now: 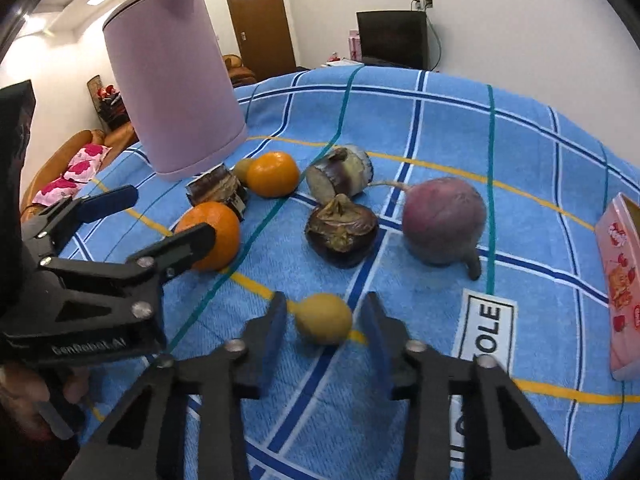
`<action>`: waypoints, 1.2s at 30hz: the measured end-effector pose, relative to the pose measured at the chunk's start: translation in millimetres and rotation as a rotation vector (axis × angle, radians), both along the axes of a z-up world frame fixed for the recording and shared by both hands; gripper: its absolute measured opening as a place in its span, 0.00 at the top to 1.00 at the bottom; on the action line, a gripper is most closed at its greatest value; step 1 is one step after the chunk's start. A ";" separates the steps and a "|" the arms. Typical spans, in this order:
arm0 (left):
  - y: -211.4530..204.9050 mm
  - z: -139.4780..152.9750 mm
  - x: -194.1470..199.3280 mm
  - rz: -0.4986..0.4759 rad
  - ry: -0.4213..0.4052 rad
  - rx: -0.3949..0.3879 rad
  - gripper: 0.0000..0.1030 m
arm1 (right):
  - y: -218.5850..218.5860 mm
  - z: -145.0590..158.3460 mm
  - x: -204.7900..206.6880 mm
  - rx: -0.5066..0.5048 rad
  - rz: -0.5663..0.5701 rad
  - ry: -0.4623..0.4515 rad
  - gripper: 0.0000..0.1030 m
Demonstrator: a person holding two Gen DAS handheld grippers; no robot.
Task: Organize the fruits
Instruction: 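Return both tools to the fruits and grasp the yellow lime with the right tool, then grasp the large orange with the left tool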
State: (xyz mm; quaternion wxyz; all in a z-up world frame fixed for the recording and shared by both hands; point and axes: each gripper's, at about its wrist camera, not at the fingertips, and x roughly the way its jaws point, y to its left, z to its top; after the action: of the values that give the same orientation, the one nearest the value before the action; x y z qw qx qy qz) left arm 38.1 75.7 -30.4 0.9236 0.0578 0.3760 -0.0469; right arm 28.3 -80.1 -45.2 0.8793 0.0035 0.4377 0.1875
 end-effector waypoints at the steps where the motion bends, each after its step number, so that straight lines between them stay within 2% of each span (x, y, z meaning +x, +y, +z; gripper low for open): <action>1: -1.1 -0.2 0.2 -0.003 0.000 -0.001 0.03 | -0.7 0.2 -0.2 0.003 -0.001 0.000 0.68; 7: -3.4 -5.2 5.6 0.003 0.026 -0.020 0.09 | -7.4 1.0 -5.2 0.021 0.005 0.005 0.71; 10: -3.2 -8.7 10.9 0.004 0.055 -0.051 0.15 | -20.2 3.2 -7.4 0.085 -0.029 -0.002 0.71; 13: -6.0 -13.4 15.2 -0.002 0.081 -0.063 0.23 | -34.6 6.8 -9.3 0.127 -0.077 -0.026 0.71; 15: -8.1 -17.5 18.8 -0.014 0.111 -0.071 0.33 | -41.1 9.5 -10.4 0.135 -0.106 -0.045 0.71; 19: -7.8 -21.5 21.4 -0.020 0.140 -0.109 0.41 | -43.4 13.6 -12.7 0.141 -0.121 -0.071 0.71; 20: -8.2 -21.1 21.0 -0.026 0.138 -0.117 0.50 | -42.3 14.2 -13.4 0.134 -0.120 -0.078 0.71; 23: -7.0 -20.3 19.9 -0.029 0.134 -0.137 0.52 | -41.6 16.9 -16.3 0.124 -0.121 -0.099 0.71; 29: 2.2 -11.4 11.2 -0.003 0.073 -0.174 0.52 | -50.1 25.1 -23.0 0.118 -0.162 -0.153 0.71; 33: 3.5 -0.3 3.1 0.018 -0.012 -0.174 0.52 | -54.3 34.9 -28.4 0.108 -0.191 -0.215 0.71; 36: 3.7 7.2 -3.1 0.039 -0.078 -0.164 0.52 | -55.0 43.3 -35.6 0.048 -0.230 -0.292 0.71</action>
State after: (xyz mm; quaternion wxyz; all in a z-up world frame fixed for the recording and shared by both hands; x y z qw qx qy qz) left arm 35.0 79.4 -23.2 0.9400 -0.0236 0.3355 -0.0571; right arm -7.3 -135.1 -1.9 0.9488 0.0474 0.2976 0.0948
